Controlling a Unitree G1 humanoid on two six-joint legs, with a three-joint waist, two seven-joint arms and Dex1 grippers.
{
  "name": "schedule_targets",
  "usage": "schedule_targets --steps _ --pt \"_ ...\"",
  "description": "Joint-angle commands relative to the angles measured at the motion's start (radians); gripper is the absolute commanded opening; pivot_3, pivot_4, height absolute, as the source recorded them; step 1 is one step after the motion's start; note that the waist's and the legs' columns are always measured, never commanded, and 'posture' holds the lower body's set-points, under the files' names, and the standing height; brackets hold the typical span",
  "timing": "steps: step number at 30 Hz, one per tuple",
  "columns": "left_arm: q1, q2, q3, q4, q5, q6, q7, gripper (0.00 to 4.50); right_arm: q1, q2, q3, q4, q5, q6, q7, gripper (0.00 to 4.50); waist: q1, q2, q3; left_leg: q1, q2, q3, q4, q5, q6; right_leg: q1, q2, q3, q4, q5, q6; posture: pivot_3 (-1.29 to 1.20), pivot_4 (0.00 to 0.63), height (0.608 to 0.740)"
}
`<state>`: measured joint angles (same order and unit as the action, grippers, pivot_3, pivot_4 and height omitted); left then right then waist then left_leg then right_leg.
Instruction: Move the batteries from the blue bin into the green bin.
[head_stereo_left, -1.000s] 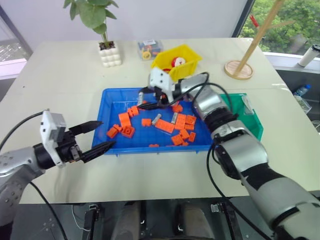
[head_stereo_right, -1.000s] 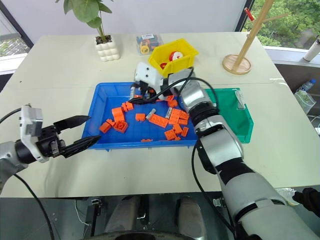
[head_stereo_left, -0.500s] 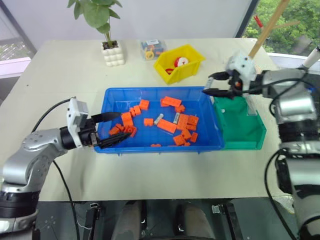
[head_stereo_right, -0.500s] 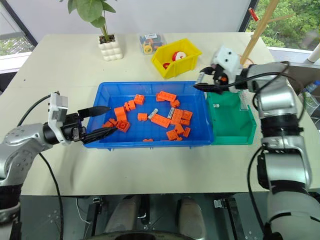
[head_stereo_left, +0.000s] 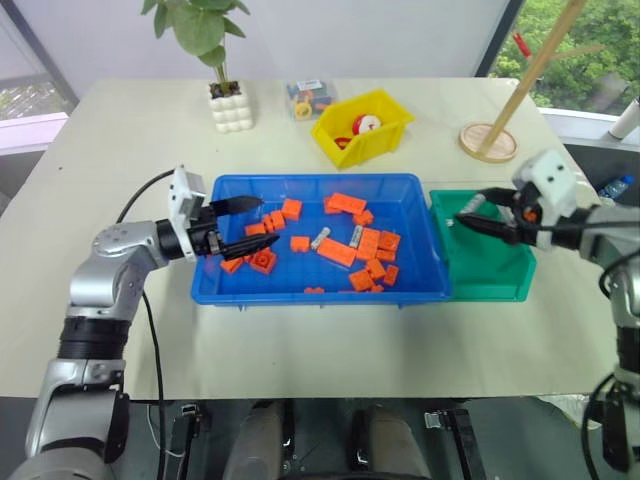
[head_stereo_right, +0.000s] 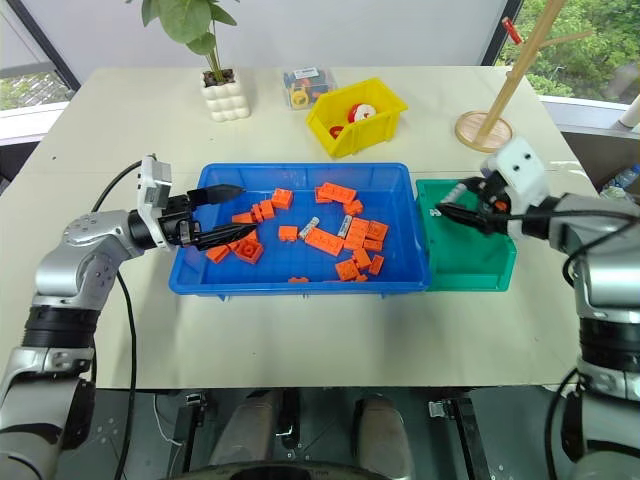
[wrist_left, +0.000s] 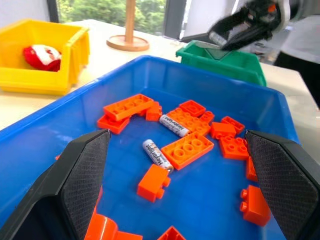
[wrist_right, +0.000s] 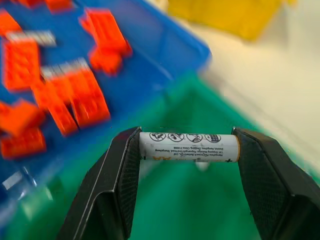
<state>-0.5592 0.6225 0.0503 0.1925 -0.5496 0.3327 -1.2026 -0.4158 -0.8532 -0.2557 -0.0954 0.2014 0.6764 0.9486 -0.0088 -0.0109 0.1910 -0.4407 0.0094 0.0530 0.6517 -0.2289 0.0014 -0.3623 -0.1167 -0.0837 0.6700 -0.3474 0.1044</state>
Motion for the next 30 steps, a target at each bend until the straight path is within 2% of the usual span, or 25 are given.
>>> schedule_targets --steps 1,3,5,6,7,8,12,16,22,30 --pt "-0.017 0.020 0.002 -0.036 -0.007 0.019 -0.040 4.50 0.015 -0.038 -0.034 -0.006 0.013 -0.030 -0.019 2.27 -0.002 0.000 0.000 0.000 0.000 0.000 0.000 0.000 0.000 0.000 0.000 0.000 0.000 0.000 0.000 0.00 0.150 0.739" --pt "-0.017 0.023 0.005 -0.043 -0.005 0.026 -0.048 4.50 0.023 -0.042 -0.033 0.006 0.022 -0.034 -0.022 2.27 -0.002 0.000 0.000 0.000 0.000 0.000 0.000 0.000 0.000 0.000 0.001 0.000 0.000 0.000 0.000 0.00 0.150 0.739" --pt "-0.016 0.026 0.008 -0.046 -0.001 0.030 -0.051 4.50 0.020 -0.043 -0.030 0.015 0.031 -0.035 -0.027 3.30 -0.001 0.000 0.000 0.000 0.000 0.000 0.000 0.000 0.000 0.000 0.000 0.000 0.000 0.000 0.000 0.00 0.150 0.739" --pt "-0.015 0.027 0.010 -0.048 0.000 0.032 -0.052 4.50 0.019 -0.045 -0.026 0.019 0.034 -0.036 -0.028 3.63 -0.001 0.000 0.000 0.000 0.000 0.000 0.000 0.000 0.000 0.000 0.000 0.000 0.000 0.000 0.000 0.00 0.150 0.739" --pt "-0.012 0.031 0.012 -0.053 0.000 0.035 -0.053 4.50 0.017 -0.047 -0.021 0.022 0.037 -0.038 -0.027 4.21 -0.001 0.000 0.000 0.000 0.000 -0.001 0.000 0.000 0.000 0.000 0.000 0.000 0.000 0.000 0.000 0.00 0.150 0.739" --pt "-0.009 0.034 0.015 -0.058 0.000 0.038 -0.052 4.50 0.016 -0.049 -0.017 0.023 0.039 -0.039 -0.026 4.45 -0.001 0.000 0.000 0.000 0.000 -0.001 0.000 0.000 0.000 0.000 0.000 0.000 0.000 0.000 0.000 0.00 0.150 0.739" --pt "0.006 0.045 0.022 -0.077 -0.006 0.046 -0.045 4.50 -0.011 -0.054 0.004 0.029 0.034 -0.059 -0.032 4.45 0.000 0.000 0.000 0.000 0.000 -0.001 0.001 0.000 0.000 0.001 0.000 0.000 0.000 0.000 0.000 0.00 0.150 0.739" --pt "0.029 0.056 0.032 -0.098 -0.008 0.056 -0.035 4.50 -0.132 -0.021 0.030 0.029 0.046 -0.070 -0.073 4.45 -0.003 0.000 0.000 0.000 0.000 -0.001 0.001 0.000 0.000 0.001 0.000 0.000 0.000 0.000 0.000 0.00 0.150 0.739" --pt "0.080 0.083 0.062 -0.150 -0.019 0.074 -0.015 4.50 -0.247 0.178 0.085 -0.097 0.212 0.091 -0.133 4.45 -0.004 0.000 0.000 0.000 0.002 -0.002 0.000 0.000 0.000 0.001 0.003 0.000 0.000 0.000 0.000 0.00 0.150 0.739" --pt "0.157 0.111 0.107 -0.244 -0.042 0.111 0.028 4.50 -0.229 0.378 0.310 -0.085 0.210 0.072 -0.149 4.45 0.001 0.000 0.000 0.000 0.001 -0.003 0.001 0.000 0.000 0.001 0.002 0.000 0.000 0.000 0.000 0.00 0.150 0.739"
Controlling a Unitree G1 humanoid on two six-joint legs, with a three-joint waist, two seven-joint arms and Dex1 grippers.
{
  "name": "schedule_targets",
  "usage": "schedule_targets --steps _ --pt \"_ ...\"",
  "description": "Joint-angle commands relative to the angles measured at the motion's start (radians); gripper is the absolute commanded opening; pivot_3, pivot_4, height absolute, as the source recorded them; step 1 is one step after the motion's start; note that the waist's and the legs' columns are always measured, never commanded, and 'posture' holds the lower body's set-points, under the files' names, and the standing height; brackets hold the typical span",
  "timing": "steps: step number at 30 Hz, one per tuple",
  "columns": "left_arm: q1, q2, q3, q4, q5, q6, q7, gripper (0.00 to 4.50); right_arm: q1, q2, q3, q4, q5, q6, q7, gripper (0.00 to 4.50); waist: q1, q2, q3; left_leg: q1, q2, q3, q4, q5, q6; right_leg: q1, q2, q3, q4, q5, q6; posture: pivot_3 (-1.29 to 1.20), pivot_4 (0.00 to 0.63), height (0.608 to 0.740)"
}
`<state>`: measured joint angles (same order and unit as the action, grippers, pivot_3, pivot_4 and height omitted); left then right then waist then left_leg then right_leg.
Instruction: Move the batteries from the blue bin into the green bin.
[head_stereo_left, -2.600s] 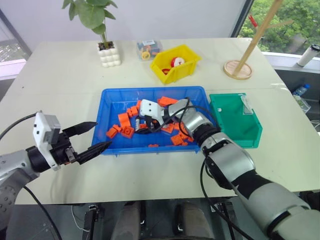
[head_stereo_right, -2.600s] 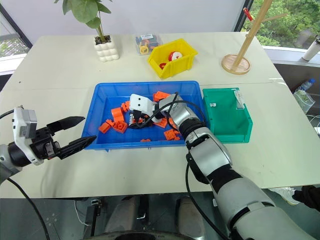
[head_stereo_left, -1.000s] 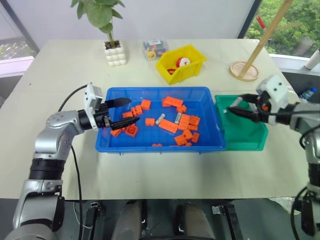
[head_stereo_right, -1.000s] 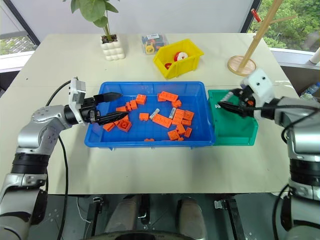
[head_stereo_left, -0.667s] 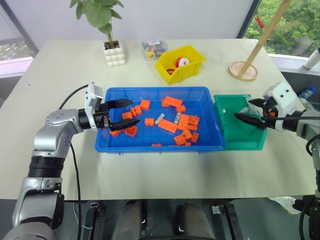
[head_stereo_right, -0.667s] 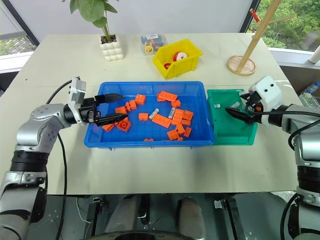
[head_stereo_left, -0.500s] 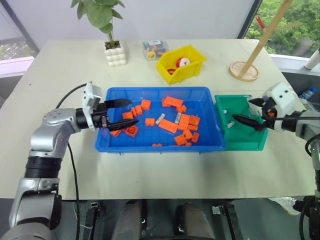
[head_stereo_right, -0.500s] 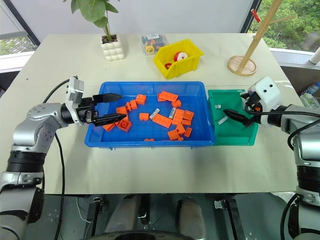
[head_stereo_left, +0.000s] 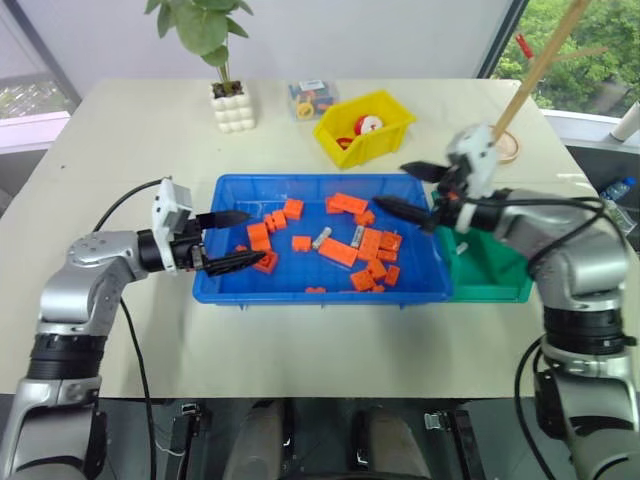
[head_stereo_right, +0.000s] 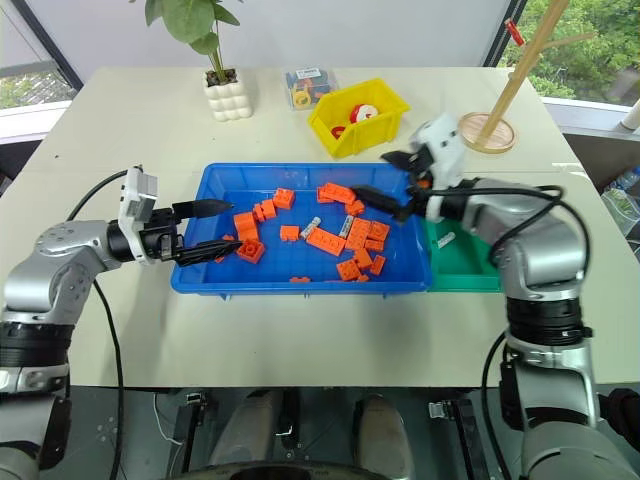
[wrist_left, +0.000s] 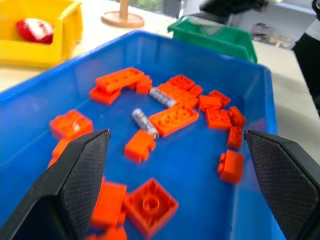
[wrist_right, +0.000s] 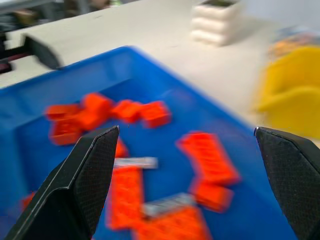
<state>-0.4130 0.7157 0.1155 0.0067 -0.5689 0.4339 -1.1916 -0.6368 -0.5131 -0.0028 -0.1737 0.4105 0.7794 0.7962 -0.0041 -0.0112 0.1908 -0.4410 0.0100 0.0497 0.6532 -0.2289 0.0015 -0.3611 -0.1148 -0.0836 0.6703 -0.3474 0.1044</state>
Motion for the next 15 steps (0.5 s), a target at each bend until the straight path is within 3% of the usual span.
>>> schedule_targets --steps 1,15 --pt "0.020 0.020 0.047 -0.069 -0.026 0.014 0.024 4.50 -0.012 0.055 0.083 0.011 -0.008 -0.043 0.007 4.45 -0.006 0.000 0.000 0.000 0.000 0.000 0.000 0.000 0.000 0.000 0.000 0.000 0.000 0.000 0.000 0.00 0.150 0.739" --pt "0.149 0.018 0.109 -0.204 -0.067 0.045 0.112 4.50 -0.100 0.163 0.231 0.308 -0.107 -0.148 0.043 4.45 -0.009 0.000 0.000 0.000 0.000 0.000 0.000 0.000 0.000 -0.001 0.000 0.000 0.001 0.000 0.000 0.00 0.150 0.739"
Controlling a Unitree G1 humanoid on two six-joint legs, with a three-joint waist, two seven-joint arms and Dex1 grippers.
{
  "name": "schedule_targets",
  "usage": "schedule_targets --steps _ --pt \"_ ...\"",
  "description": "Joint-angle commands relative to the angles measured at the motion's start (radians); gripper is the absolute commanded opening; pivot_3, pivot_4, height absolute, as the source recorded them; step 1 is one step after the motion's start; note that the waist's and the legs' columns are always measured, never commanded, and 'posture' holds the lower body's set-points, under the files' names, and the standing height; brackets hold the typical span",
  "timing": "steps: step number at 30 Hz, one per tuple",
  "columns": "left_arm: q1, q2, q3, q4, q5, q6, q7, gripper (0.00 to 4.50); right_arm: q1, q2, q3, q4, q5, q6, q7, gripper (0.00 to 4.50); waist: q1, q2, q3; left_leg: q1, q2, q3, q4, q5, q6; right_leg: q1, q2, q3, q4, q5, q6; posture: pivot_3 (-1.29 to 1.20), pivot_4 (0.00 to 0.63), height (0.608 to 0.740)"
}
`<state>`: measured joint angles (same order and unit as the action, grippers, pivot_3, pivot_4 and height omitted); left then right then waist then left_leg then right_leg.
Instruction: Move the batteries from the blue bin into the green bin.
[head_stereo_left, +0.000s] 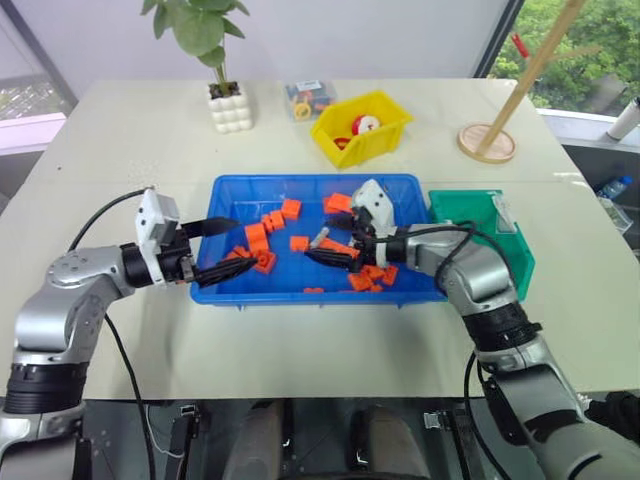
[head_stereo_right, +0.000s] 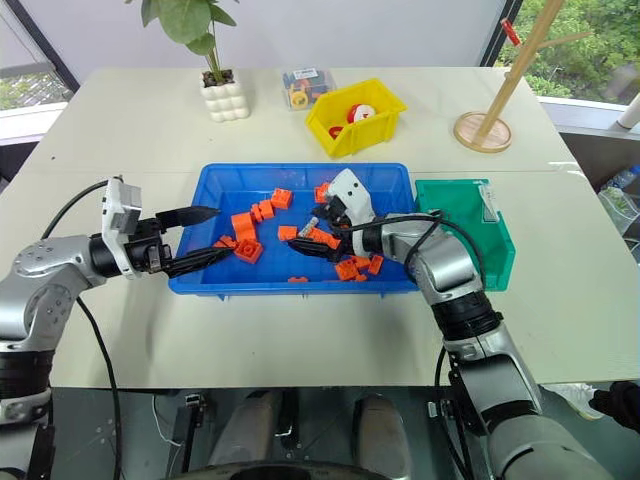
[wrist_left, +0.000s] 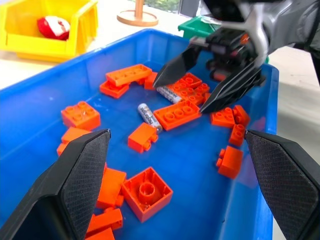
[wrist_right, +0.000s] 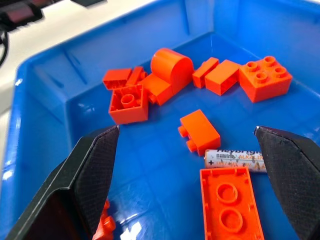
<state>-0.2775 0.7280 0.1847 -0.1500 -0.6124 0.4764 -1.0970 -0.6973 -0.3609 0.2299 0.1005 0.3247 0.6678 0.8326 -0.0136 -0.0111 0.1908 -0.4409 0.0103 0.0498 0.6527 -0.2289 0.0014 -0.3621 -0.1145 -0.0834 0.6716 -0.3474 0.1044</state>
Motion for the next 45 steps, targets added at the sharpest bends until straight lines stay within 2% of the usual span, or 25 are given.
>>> schedule_targets --steps 1,27,30,31,32,34,45 --pt "0.019 0.006 0.043 -0.051 -0.027 0.002 0.022 4.50 -0.047 0.014 -0.001 0.049 -0.028 -0.042 0.005 4.45 0.001 0.000 0.000 0.000 0.000 0.000 0.000 0.000 0.000 0.000 0.000 0.000 0.000 0.000 0.000 0.00 0.150 0.739" --pt "0.064 -0.015 0.058 -0.092 -0.026 -0.020 0.094 4.50 -0.179 0.106 0.030 0.437 -0.239 -0.268 -0.013 4.45 -0.002 0.000 0.000 0.000 0.000 0.000 0.000 0.000 0.000 -0.001 0.000 0.000 0.001 0.000 0.000 0.00 0.150 0.739" --pt "0.063 -0.018 0.057 -0.092 -0.026 -0.023 0.101 4.50 -0.183 0.106 0.041 0.442 -0.254 -0.276 0.002 3.65 -0.002 0.000 0.000 0.000 0.000 0.000 0.000 0.000 0.000 -0.001 0.000 0.000 0.001 0.000 0.000 0.00 0.150 0.739" --pt "0.062 -0.019 0.057 -0.092 -0.026 -0.025 0.104 4.50 -0.184 0.104 0.045 0.442 -0.260 -0.278 0.008 3.29 -0.002 0.000 0.000 0.000 0.000 0.000 0.000 0.000 0.000 -0.001 0.000 0.000 0.001 0.000 0.000 0.00 0.150 0.739" --pt "0.061 -0.020 0.058 -0.091 -0.025 -0.026 0.106 4.50 -0.185 0.103 0.049 0.441 -0.267 -0.282 0.012 2.65 -0.003 0.000 0.000 0.000 0.000 0.000 0.000 0.000 0.000 -0.001 0.000 0.000 0.001 0.000 0.000 0.00 0.150 0.739" --pt "0.061 -0.023 0.059 -0.090 -0.025 -0.029 0.108 4.50 -0.187 0.102 0.055 0.439 -0.281 -0.286 0.019 2.03 -0.003 0.000 0.000 0.000 0.000 0.000 0.000 0.000 0.000 -0.001 0.000 0.000 0.001 0.000 0.000 0.00 0.150 0.739" --pt "0.059 -0.030 0.059 -0.086 -0.024 -0.043 0.120 4.50 -0.219 0.115 0.027 0.392 -0.295 -0.273 0.025 2.03 -0.003 0.000 0.000 0.000 0.000 0.000 0.000 0.000 0.000 -0.001 0.000 0.000 0.001 0.000 0.000 0.00 0.150 0.739"
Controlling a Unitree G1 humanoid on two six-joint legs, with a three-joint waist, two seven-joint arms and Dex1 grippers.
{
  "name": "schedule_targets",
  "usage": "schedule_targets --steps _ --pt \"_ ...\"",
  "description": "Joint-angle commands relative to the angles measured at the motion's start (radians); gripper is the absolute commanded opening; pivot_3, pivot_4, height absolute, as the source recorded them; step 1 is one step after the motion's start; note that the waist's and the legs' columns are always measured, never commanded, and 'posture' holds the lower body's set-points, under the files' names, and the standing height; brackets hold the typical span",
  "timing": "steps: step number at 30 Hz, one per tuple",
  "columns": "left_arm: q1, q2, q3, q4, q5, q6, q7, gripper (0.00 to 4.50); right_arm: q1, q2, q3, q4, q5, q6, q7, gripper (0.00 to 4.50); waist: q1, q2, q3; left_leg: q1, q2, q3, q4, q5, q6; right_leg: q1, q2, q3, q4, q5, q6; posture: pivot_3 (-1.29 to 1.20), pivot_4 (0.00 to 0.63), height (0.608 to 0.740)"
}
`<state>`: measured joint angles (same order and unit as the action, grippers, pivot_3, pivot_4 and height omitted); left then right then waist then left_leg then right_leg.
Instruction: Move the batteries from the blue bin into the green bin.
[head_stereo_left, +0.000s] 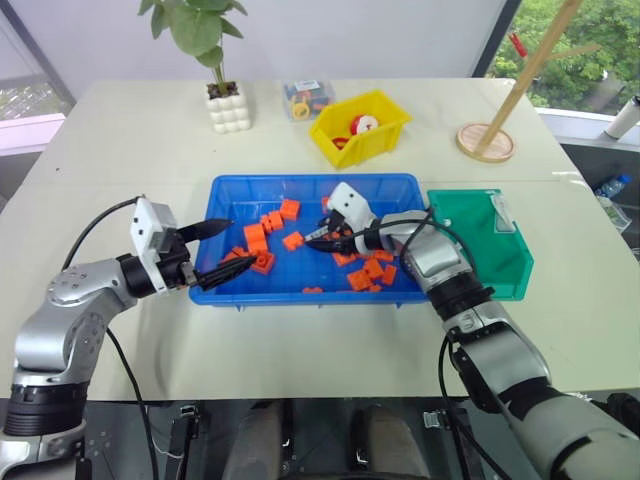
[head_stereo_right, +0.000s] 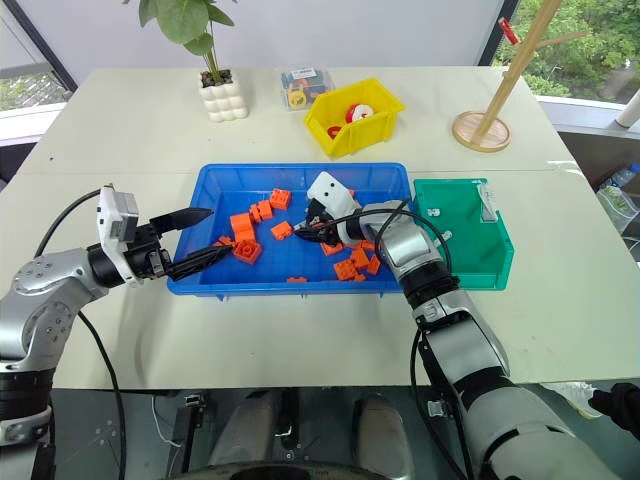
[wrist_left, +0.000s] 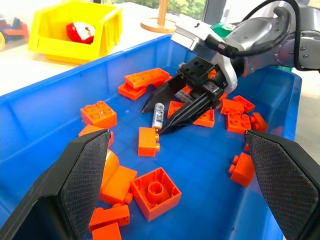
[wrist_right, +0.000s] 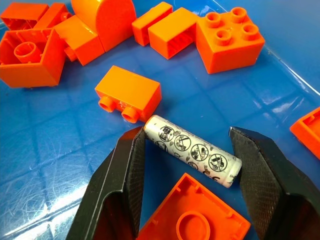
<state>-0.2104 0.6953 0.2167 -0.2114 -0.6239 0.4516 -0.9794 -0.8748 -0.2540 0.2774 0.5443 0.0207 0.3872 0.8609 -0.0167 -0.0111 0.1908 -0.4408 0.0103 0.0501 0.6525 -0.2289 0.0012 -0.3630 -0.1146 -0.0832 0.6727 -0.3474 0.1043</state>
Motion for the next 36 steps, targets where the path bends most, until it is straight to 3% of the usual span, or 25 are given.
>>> schedule_targets --steps 1,8,14,19,25,36 --pt "-0.008 0.002 0.027 -0.023 -0.013 -0.019 0.002 4.50 -0.051 0.007 -0.032 -0.064 0.018 0.018 -0.004 2.03 0.000 0.000 0.000 0.000 0.000 0.000 0.000 0.000 0.000 0.000 0.000 0.000 0.000 0.000 0.000 0.00 0.150 0.739" --pt "-0.051 0.001 0.007 -0.011 -0.040 -0.003 -0.033 4.50 -0.130 -0.069 -0.118 -0.175 0.064 0.107 0.010 2.03 0.006 0.000 0.000 0.000 0.000 0.000 0.000 0.000 0.000 -0.001 0.000 0.000 0.000 0.000 0.000 0.00 0.150 0.739" --pt "-0.207 -0.031 -0.066 0.110 -0.004 -0.041 -0.093 4.50 -0.147 -0.236 -0.200 -0.286 0.086 0.188 0.019 2.03 0.009 0.000 0.000 -0.001 -0.001 0.000 0.000 0.000 0.000 0.000 -0.001 0.000 0.000 0.000 0.000 0.00 0.150 0.739" --pt "-0.358 -0.094 -0.146 0.251 0.029 -0.082 -0.176 4.50 -0.045 -0.426 -0.279 -0.422 0.097 0.282 0.018 2.03 0.012 0.000 0.000 -0.001 -0.001 0.001 0.000 0.000 0.000 0.000 -0.001 0.000 0.000 0.000 0.000 0.00 0.150 0.739" --pt "-0.468 -0.148 -0.208 0.395 0.065 -0.122 -0.273 4.50 0.122 -0.559 -0.416 -0.617 0.146 0.436 -0.027 2.03 0.004 0.000 0.000 -0.001 0.000 0.004 -0.001 0.000 0.000 -0.002 -0.001 0.000 0.000 0.000 0.000 0.00 0.150 0.739" --pt "-0.594 -0.217 -0.247 0.583 0.131 -0.190 -0.387 4.50 0.413 -0.631 -0.595 -0.904 0.254 0.666 -0.093 2.03 0.011 0.000 0.000 -0.001 -0.001 0.003 0.000 0.000 0.001 0.000 -0.001 0.000 -0.001 0.000 0.000 0.00 0.150 0.739"
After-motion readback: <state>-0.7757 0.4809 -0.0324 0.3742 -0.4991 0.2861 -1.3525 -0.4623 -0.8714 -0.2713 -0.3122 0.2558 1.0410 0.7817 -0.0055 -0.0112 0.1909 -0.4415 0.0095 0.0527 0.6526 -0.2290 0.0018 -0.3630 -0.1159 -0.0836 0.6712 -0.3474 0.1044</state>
